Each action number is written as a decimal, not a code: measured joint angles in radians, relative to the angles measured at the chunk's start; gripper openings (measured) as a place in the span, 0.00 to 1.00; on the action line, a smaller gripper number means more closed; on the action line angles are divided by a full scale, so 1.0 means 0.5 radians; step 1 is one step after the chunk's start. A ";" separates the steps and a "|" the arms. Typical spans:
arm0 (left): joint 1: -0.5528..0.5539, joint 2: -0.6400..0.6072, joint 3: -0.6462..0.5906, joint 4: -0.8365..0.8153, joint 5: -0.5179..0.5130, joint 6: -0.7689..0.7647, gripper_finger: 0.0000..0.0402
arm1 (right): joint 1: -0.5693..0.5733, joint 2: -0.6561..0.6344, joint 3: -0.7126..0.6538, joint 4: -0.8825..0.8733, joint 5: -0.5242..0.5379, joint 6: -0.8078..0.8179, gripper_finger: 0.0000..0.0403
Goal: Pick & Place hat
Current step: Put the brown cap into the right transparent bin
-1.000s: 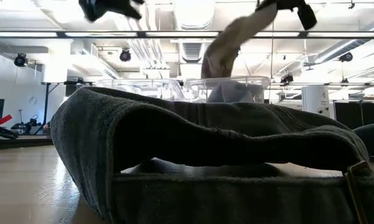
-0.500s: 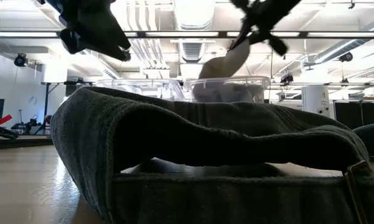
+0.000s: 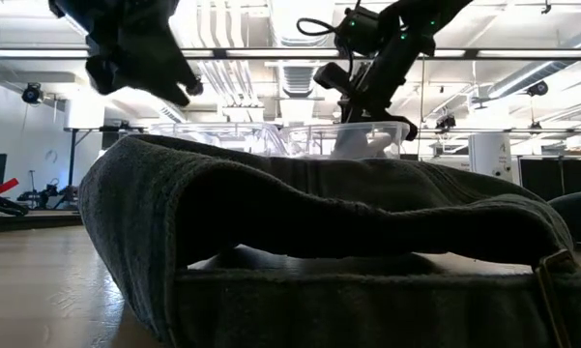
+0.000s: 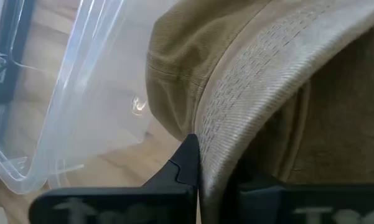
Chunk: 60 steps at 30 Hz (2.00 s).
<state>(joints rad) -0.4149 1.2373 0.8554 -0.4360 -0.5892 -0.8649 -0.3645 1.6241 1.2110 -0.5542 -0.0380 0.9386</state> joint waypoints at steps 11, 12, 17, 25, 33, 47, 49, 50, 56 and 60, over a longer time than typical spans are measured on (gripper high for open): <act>0.000 0.000 -0.056 0.001 0.005 -0.148 0.43 | 0.027 -0.232 -0.002 -0.052 0.194 -0.112 0.13; 0.000 0.000 -0.056 0.002 0.006 -0.149 0.43 | 0.026 -0.244 -0.002 -0.050 0.199 -0.127 0.14; 0.000 0.000 -0.056 0.002 0.006 -0.150 0.43 | 0.026 -0.260 -0.005 -0.033 0.233 -0.171 0.19; 0.000 0.000 -0.056 0.002 0.007 -0.149 0.43 | 0.031 -0.260 -0.005 -0.031 0.240 -0.172 0.24; 0.000 0.000 -0.056 0.003 0.007 -0.149 0.43 | 0.030 -0.262 -0.005 -0.027 0.240 -0.218 0.22; 0.001 0.000 -0.056 0.003 0.008 -0.149 0.43 | 0.030 -0.262 -0.006 -0.020 0.237 -0.262 0.23; 0.001 0.000 -0.056 0.003 0.008 -0.149 0.43 | 0.030 -0.264 -0.005 -0.015 0.236 -0.284 0.22; 0.000 0.000 -0.056 0.003 0.008 -0.149 0.43 | 0.031 -0.264 0.001 -0.017 0.235 -0.311 0.22; 0.000 0.000 -0.056 0.003 0.008 -0.149 0.43 | 0.046 -0.282 0.071 0.025 0.234 -0.479 0.22; 0.001 0.000 -0.056 0.003 0.008 -0.149 0.43 | 0.055 -0.300 0.119 0.014 0.284 -0.518 0.23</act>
<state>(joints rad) -0.4145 1.2373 0.8276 -0.4343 -0.5850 -0.9394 -0.3368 1.4742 1.2703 -0.5470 0.1040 0.6797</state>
